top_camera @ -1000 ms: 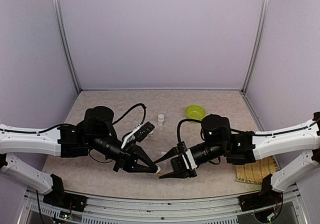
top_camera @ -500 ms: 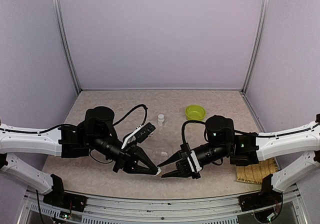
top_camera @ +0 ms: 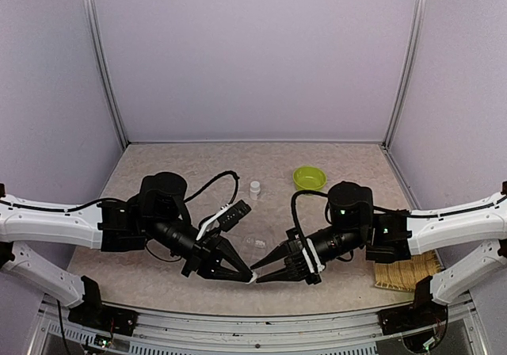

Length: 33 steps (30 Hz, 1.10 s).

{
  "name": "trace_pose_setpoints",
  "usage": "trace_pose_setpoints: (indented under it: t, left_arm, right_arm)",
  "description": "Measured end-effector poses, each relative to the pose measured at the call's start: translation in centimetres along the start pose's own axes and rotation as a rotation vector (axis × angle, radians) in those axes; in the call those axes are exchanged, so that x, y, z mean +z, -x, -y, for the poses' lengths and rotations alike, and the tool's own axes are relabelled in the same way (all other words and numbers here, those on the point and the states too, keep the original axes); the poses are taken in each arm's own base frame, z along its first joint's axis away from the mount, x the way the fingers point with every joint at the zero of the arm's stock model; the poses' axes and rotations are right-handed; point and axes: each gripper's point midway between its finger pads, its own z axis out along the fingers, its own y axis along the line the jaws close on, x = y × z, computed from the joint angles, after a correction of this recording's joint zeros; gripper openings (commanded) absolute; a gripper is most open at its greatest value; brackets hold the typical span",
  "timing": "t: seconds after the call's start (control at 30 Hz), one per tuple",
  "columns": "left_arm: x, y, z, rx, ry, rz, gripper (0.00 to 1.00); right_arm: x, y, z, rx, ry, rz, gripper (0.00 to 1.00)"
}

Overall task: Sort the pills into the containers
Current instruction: Pass from the left arm to the right, then place the lid of the pill bottle at the center of the board.

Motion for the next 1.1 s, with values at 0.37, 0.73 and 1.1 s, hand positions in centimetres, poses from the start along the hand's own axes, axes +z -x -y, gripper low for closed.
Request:
trace_pose_setpoints:
  t: [0.37,0.73,1.1]
  left_arm:
    - [0.0,0.0,0.1,-0.008,-0.003,0.001,0.0]
    - [-0.1,0.0,0.3,-0.006,-0.01,0.007,0.12]
    - [-0.6,0.1,1.4,0.011,-0.029,0.01,0.8]
  right_arm:
    - [0.2,0.1,-0.1,0.009,0.008,0.012,0.19]
    - [0.6,0.1,-0.4,0.008,0.017,0.021,0.03]
    - [0.4,-1.2,-0.4,0.052,-0.014,-0.026,0.01]
